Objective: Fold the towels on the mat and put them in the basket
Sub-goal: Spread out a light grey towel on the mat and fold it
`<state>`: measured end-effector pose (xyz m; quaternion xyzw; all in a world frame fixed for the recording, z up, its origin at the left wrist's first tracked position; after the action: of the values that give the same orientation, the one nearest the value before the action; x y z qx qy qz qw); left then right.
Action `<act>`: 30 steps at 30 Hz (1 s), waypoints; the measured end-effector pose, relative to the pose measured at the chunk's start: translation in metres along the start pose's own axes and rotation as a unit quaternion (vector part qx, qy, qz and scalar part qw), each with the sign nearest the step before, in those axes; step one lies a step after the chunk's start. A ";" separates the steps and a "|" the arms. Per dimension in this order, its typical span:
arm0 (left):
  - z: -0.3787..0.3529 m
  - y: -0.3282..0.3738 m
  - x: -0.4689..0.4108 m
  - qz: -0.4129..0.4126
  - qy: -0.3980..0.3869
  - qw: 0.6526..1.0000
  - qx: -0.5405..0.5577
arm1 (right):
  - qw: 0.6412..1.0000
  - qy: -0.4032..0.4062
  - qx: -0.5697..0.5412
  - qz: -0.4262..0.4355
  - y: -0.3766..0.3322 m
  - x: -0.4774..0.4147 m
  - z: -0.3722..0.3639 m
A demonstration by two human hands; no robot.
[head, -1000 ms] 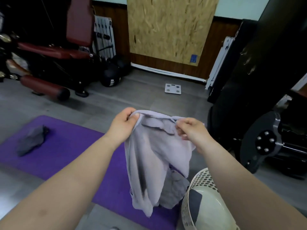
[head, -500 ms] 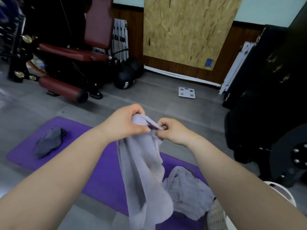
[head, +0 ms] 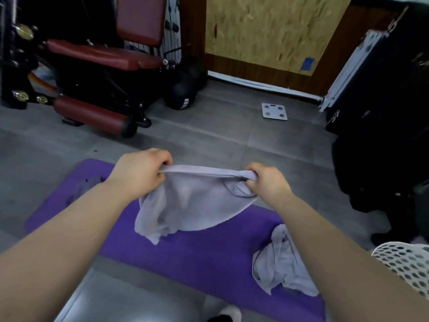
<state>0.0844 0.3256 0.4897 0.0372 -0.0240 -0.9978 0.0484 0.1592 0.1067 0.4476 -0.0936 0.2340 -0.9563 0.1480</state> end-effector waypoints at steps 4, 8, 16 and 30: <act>-0.038 -0.043 -0.014 0.044 -0.039 0.998 0.033 | 0.976 -0.053 -0.208 0.015 -0.016 -0.017 -0.009; -0.052 -0.070 -0.030 0.118 -0.051 0.955 0.269 | 0.938 -0.123 -0.322 -0.033 -0.023 -0.048 -0.028; -0.079 -0.113 -0.077 0.179 -0.076 0.865 0.463 | 0.878 -0.139 -0.447 -0.101 -0.040 -0.103 -0.079; -0.113 -0.157 -0.164 0.018 -0.197 0.850 0.488 | 0.985 -0.135 0.017 -0.105 -0.081 -0.140 -0.131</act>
<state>0.2413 0.4931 0.3813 -0.1420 -0.5171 -0.8433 0.0363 0.2386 0.2765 0.3564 -0.2432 0.1849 -0.9489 0.0784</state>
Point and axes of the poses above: each hand's wrist, its own x-axis away from the middle knuckle, its own z-axis out of the back of the hand, y = z × x, the point moved 7 cm from there along -x, towards the middle knuckle, and after that the axes turned 5 degrees about -x, right-handed, at the moved point
